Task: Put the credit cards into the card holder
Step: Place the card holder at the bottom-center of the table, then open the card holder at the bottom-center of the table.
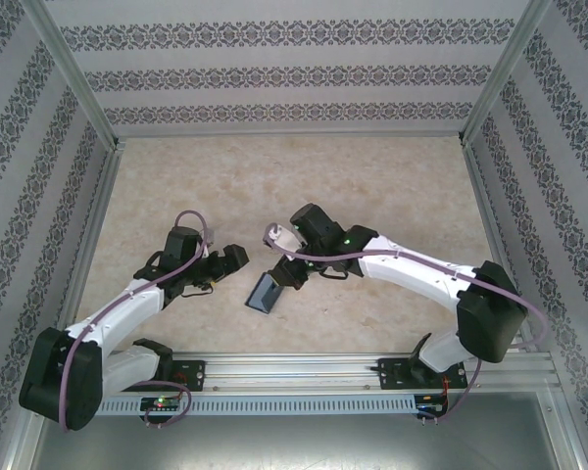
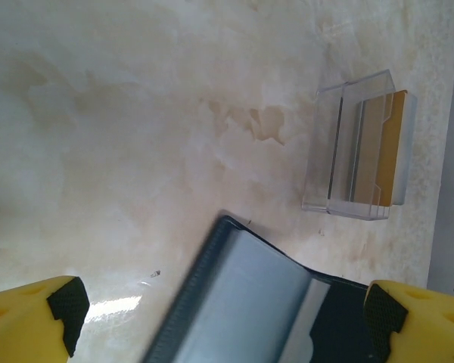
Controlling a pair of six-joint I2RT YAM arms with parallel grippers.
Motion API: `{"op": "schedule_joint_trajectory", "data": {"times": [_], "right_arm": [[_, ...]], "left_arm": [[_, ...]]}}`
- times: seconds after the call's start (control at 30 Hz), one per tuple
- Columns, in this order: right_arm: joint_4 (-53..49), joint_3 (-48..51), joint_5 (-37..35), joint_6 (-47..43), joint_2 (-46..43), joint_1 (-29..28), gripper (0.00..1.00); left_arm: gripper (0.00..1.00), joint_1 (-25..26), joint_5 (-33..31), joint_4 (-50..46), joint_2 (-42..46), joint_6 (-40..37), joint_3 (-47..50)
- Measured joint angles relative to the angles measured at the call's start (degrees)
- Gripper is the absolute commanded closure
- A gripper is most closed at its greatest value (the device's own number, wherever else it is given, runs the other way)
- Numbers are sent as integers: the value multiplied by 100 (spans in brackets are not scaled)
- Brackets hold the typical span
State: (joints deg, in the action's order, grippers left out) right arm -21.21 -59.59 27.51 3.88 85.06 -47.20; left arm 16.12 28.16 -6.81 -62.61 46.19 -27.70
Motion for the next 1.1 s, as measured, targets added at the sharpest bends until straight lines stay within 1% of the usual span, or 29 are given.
{"op": "schedule_joint_trajectory", "data": {"times": [0.1,0.23,0.3,0.4,0.47,0.57,0.63,0.73,0.83,0.97,1.1], "right_arm": [[321,734,44,251,-256,407,84],[439,1705,39,651,-654,979,68],[485,2070,13,850,-892,1123,63],[522,2422,-140,1270,-1283,1239,60],[603,2608,-310,1790,-1582,1392,56],[730,2806,-459,2588,-1950,1480,52],[713,2813,-570,3080,-2083,1445,51],[671,2813,-669,3773,-2118,1370,50],[667,2791,-835,4415,-2070,968,49],[627,2518,-1167,5084,-1803,304,47],[693,2192,-1576,5648,-1580,-146,46]], "left_arm": [[4,-2,-238,-90,44,-39,0],[4,13,-446,-219,17,-162,0],[5,72,-459,-195,-68,-223,0],[7,289,-398,-76,-369,-275,0],[11,503,-354,-4,-640,-323,-4],[21,815,-232,118,-999,-396,-9],[26,962,-146,173,-1174,-431,-52],[37,1163,-116,214,-1349,-511,-208],[45,1325,-114,273,-1456,-590,-382],[47,1401,-122,319,-1591,-632,-501],[46,1425,-142,321,-1593,-629,-501]]}}
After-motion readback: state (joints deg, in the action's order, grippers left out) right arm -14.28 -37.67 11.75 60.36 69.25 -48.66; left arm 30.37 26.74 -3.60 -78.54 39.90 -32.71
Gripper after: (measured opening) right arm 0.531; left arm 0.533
